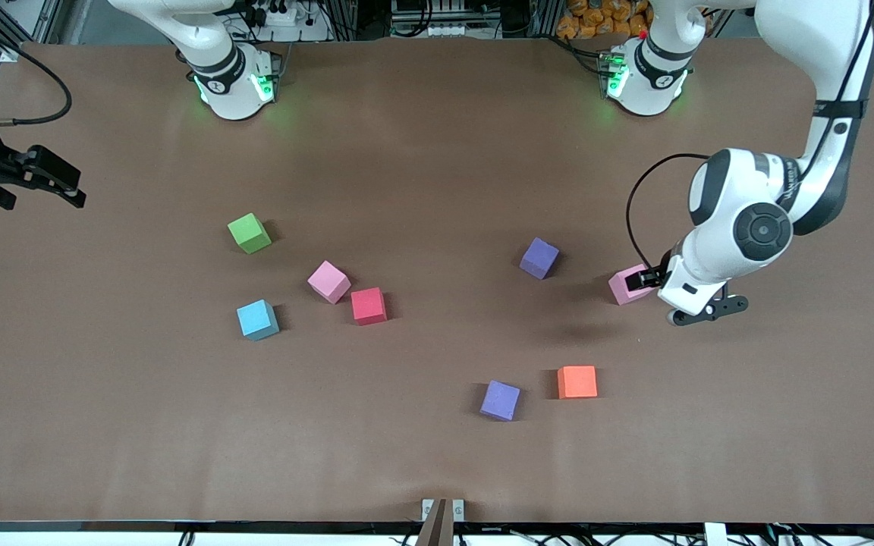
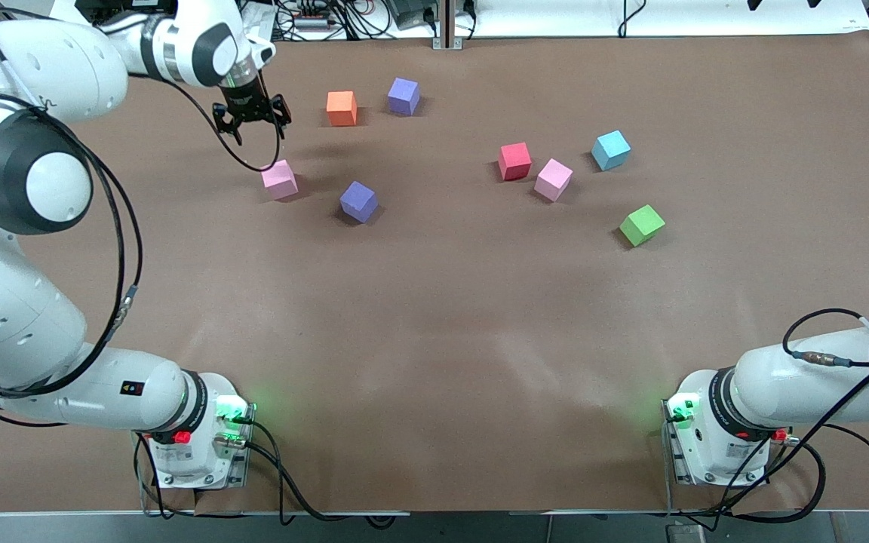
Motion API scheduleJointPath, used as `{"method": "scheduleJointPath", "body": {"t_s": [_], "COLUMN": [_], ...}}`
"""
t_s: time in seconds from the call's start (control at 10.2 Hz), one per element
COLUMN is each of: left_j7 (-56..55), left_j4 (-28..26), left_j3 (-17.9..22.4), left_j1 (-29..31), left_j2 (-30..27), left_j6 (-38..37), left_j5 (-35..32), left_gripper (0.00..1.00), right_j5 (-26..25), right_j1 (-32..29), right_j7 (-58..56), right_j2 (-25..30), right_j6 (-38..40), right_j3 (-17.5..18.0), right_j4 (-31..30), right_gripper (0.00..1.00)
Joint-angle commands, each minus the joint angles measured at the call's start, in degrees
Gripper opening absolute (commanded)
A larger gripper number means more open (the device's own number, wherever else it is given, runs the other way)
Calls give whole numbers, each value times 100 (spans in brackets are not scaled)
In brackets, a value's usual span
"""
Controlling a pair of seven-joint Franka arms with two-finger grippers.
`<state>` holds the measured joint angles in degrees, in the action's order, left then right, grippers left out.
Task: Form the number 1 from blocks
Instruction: 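Reach the left gripper to the pink block and grasp it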
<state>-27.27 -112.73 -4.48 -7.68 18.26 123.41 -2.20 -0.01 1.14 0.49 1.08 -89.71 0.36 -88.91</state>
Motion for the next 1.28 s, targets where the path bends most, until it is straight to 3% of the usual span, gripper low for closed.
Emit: {"method": "scheduleJointPath", "body": {"t_s": [0.0, 0.39, 1.18], "left_j7": [-391, -788, -789], "left_j4": [-74, -73, -258], "left_j3": [-9, 0, 9], "left_j1": [-14, -189, -137], "left_j2": [238, 765, 661], "left_j6": [454, 763, 597], "left_j5": [-44, -105, -290], "left_gripper": [100, 100, 100], "right_j5": [89, 98, 98], "right_j1": [-114, -79, -79], "right_j7": [-76, -76, -76], "right_j2": [-11, -2, -3], "right_j6": [147, 129, 59], "right_j3": [114, 131, 131], "right_j4": [102, 102, 102], "right_gripper": [100, 100, 100]}}
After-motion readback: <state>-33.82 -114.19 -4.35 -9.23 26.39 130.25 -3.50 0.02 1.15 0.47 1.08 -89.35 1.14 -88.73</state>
